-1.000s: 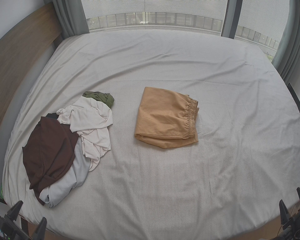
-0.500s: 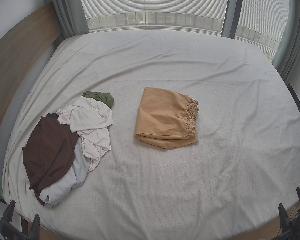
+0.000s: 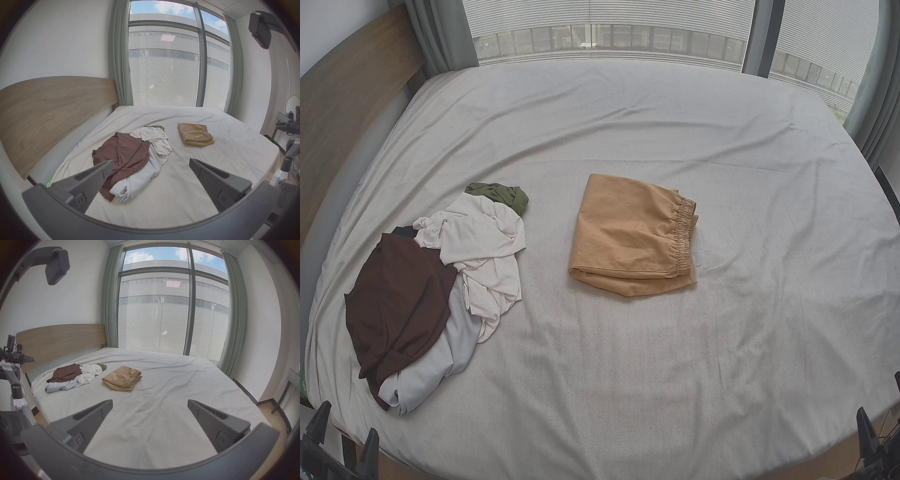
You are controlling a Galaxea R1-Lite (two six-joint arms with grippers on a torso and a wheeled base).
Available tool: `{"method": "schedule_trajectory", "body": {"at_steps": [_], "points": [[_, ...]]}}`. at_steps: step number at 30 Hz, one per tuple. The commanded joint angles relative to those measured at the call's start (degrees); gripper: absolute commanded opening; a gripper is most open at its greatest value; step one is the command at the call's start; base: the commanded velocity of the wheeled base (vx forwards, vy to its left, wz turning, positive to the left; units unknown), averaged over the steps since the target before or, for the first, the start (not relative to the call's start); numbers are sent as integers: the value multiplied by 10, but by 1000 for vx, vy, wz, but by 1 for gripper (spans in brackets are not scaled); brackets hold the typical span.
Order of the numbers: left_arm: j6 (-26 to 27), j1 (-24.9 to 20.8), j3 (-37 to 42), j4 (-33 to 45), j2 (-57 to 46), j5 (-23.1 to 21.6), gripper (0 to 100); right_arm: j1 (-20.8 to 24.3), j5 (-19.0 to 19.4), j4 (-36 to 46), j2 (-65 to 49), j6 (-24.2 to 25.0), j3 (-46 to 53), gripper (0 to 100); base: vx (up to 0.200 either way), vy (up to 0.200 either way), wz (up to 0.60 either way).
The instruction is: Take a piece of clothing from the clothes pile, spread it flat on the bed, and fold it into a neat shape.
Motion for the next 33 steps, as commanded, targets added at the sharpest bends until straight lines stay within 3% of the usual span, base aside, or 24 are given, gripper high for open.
{"method": "schedule_trajectory", "body": {"at_steps": [1, 4, 7, 13, 17, 21, 23, 33], "points": [[0, 0, 10, 0, -9, 2, 100, 1, -15, 3, -2, 20, 10, 100, 0, 0, 0], [-1, 0, 10, 0, -9, 2, 100, 2, -48, 13, -1, 24, 8, 100, 0, 0, 0], [-2, 0, 10, -1, -9, 3, 100, 3, -51, 32, 2, 77, 2, 100, 0, 0, 0], [-2, 0, 10, -1, -9, 6, 100, -1, -50, 23, 0, 72, 4, 100, 0, 0, 0], [1, 0, 10, -1, -9, 6, 100, 0, -90, -3, -5, 94, 10, 100, 0, 0, 0], [1, 0, 10, -1, -9, 7, 100, 2, -80, 10, -5, 62, 9, 100, 0, 0, 0], [-1, 0, 10, -1, -9, 8, 100, 1, -60, 66, 1, 27, 3, 100, 0, 0, 0], [-2, 0, 10, -2, -9, 9, 100, 0, -62, 39, -2, 43, 10, 100, 0, 0, 0]]}}
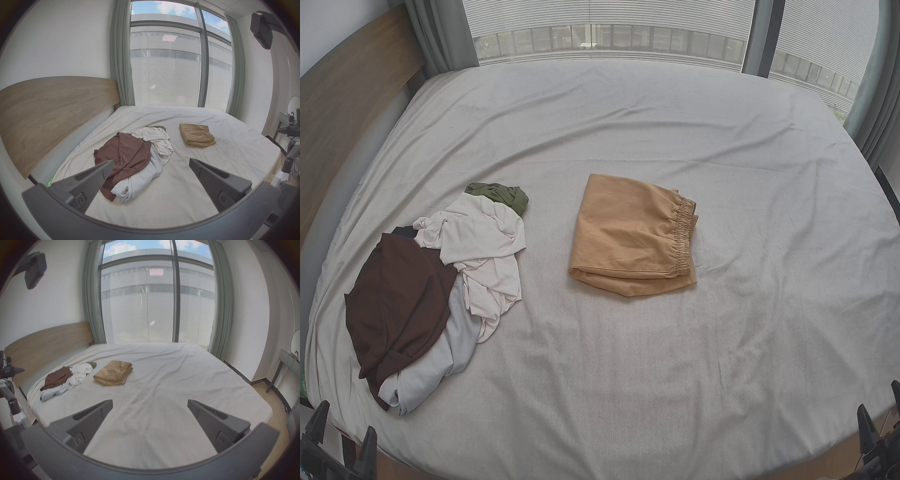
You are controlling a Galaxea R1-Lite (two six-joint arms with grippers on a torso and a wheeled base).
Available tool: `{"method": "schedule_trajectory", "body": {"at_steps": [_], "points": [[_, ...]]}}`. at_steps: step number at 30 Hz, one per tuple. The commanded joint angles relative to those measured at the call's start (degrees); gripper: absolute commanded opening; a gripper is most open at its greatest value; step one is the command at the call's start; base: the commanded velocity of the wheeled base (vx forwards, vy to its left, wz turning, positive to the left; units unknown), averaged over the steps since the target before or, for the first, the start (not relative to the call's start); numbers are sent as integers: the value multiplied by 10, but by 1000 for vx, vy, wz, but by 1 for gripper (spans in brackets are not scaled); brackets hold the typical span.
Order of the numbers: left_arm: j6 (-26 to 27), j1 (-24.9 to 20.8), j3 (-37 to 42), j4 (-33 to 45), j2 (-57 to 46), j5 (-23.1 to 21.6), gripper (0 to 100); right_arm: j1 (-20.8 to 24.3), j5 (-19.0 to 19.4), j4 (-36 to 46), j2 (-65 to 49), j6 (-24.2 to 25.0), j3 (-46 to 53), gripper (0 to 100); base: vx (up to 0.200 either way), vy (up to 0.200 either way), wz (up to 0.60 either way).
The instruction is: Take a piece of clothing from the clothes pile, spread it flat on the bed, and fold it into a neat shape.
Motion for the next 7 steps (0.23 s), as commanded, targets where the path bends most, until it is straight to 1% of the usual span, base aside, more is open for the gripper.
{"method": "schedule_trajectory", "body": {"at_steps": [1, 7], "points": [[-1, 0, 10, 0, -9, 0, 100, 0, 1, 0, -3, -1, 10, 100, 0, 0, 0], [-2, 1, 10, 0, -9, 0, 100, 0, 1, 0, -2, 0, 10, 100, 0, 0, 0]]}}
